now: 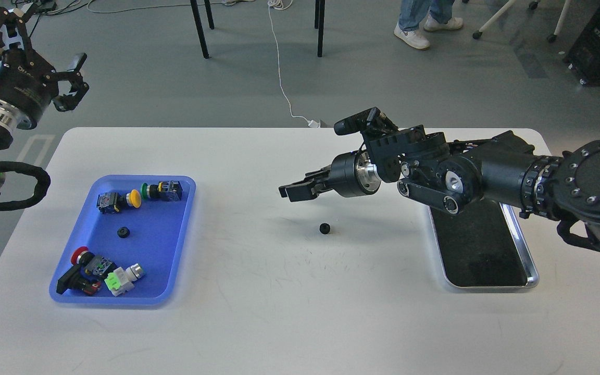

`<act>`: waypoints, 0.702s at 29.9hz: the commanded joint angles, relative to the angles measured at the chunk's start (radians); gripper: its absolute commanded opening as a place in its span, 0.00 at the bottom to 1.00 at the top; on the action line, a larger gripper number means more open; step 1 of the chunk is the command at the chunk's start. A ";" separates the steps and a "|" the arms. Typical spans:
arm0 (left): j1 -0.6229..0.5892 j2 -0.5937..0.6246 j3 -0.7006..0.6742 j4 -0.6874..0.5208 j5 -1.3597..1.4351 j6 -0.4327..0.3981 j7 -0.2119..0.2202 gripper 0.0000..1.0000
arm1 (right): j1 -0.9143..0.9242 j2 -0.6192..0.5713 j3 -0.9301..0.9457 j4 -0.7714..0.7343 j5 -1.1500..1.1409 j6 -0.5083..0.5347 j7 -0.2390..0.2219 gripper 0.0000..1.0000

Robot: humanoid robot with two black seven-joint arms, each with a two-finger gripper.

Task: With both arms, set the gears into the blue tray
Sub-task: 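Open the right gripper to set the piece down and retract, then reach the left gripper toward the second black piece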

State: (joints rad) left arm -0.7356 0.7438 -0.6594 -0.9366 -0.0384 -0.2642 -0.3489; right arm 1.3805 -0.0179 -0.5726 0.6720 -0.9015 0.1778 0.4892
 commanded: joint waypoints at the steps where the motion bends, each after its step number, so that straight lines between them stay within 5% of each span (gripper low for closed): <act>1: -0.011 -0.003 0.007 -0.005 0.012 -0.013 0.007 0.98 | 0.009 -0.132 0.138 0.012 0.050 0.003 -0.001 0.93; 8: -0.135 -0.047 0.046 -0.042 0.194 -0.067 0.103 0.98 | -0.112 -0.404 0.511 0.018 0.079 0.014 -0.001 0.96; 21: -0.240 -0.388 0.182 -0.125 1.096 -0.056 0.105 0.97 | -0.506 -0.720 0.861 0.189 0.547 0.022 -0.001 0.97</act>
State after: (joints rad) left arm -0.9756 0.3996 -0.5353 -1.0210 0.8828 -0.3278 -0.2410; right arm 0.9487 -0.6940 0.2609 0.8445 -0.4838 0.1946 0.4885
